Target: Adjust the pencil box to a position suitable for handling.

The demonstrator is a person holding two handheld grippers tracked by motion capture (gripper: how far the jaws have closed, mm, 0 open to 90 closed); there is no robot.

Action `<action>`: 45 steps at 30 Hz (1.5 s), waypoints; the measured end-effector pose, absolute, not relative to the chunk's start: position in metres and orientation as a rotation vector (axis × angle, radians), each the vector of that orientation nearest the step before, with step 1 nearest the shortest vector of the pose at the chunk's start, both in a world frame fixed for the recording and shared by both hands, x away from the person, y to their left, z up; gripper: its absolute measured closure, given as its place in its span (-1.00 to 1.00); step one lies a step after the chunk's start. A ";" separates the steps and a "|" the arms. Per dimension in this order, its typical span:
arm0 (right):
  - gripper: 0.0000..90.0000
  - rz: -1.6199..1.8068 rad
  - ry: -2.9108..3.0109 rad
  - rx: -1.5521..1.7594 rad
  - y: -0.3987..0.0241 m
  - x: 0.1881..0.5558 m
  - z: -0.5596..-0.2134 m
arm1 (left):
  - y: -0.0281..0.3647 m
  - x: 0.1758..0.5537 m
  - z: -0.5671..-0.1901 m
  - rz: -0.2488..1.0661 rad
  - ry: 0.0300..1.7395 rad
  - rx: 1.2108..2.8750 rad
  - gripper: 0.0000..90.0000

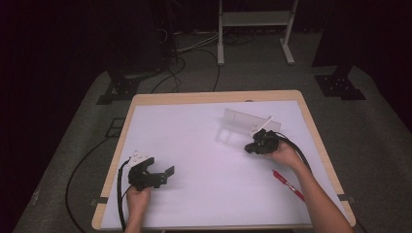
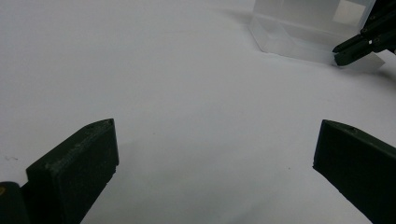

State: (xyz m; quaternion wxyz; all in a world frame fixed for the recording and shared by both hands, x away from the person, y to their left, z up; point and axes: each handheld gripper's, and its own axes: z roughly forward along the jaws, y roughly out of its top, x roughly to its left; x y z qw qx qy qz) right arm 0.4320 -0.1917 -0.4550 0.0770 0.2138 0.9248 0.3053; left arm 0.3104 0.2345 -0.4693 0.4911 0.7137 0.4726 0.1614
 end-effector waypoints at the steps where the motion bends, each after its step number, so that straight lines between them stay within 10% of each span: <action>1: 0.89 0.919 2.761 0.621 -0.190 0.431 -0.455 | 0.235 0.311 -0.469 0.393 1.147 1.732 -1.00; 45: 0.90 1.088 2.744 0.296 -0.166 0.361 -0.425 | 0.235 0.310 -0.469 0.394 1.149 1.736 -1.00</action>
